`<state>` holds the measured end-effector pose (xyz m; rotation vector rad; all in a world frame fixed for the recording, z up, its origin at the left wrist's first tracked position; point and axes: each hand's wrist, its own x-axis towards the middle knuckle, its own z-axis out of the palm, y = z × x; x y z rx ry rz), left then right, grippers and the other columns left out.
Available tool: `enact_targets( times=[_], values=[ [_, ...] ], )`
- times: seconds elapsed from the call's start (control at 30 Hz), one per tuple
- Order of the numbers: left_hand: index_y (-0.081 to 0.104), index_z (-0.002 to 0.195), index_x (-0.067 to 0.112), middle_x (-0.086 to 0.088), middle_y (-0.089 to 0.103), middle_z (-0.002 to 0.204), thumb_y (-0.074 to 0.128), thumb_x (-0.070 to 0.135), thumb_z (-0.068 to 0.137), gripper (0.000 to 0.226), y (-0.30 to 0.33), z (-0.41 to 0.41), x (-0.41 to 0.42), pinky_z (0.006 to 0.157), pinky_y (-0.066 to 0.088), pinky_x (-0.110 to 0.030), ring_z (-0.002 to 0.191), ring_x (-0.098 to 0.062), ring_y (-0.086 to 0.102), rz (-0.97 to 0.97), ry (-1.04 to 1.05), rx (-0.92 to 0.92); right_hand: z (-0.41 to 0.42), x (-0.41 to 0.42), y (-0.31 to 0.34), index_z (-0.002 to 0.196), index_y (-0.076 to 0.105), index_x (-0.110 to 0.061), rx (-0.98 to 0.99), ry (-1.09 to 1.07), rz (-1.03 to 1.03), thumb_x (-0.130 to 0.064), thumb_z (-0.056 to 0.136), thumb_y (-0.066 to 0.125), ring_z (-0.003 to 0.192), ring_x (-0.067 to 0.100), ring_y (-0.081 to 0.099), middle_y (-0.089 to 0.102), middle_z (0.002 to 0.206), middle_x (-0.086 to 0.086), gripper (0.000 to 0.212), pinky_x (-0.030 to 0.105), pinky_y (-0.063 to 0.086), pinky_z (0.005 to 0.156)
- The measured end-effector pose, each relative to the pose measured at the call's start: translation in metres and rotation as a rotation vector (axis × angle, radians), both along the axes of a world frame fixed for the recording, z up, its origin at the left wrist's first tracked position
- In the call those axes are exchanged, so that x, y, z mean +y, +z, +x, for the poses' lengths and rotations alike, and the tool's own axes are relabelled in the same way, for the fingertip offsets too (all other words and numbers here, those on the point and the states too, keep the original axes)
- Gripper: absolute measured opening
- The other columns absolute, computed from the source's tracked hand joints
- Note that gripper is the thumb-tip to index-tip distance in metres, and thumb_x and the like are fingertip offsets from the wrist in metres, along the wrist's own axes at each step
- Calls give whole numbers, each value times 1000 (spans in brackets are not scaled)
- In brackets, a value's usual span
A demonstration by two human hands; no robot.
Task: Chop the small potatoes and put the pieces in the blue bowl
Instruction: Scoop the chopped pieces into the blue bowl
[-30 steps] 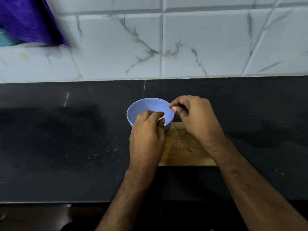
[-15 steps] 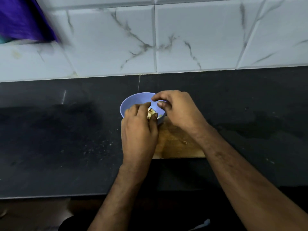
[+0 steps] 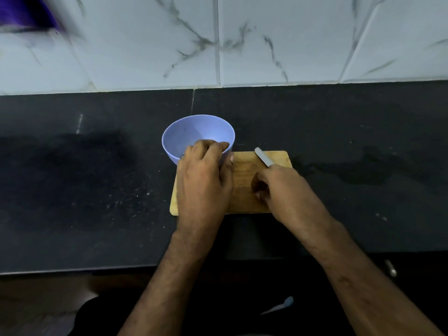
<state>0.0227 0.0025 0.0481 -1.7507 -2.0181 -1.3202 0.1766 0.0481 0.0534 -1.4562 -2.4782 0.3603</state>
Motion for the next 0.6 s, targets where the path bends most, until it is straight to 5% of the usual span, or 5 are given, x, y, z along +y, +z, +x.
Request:
enact_targets(
  times=[0.23,0.43,0.6],
  values=[
    [71,115,17,2,67,112,62,22,94,24,2,-16,-6,83,48,-44,103,-22,60,4,47,-32,-12,9,9,98,66,-29,-69,-70,-64,-12,89,59,87,17,64,66,105,-2,20,36,57,78],
    [67,119,17,1,65,116,67,20,92,28,7,-29,-7,87,47,-44,107,-23,57,-11,91,-81,-55,23,49,97,67,-23,384,60,152,-3,85,61,82,12,63,64,94,-4,24,36,56,76],
    [60,130,16,-1,53,134,69,23,92,40,9,-40,-9,99,45,-37,123,-19,48,-55,94,-166,-82,36,51,105,69,-21,440,96,87,5,87,60,90,8,66,71,99,-5,32,30,58,84]
  ],
)
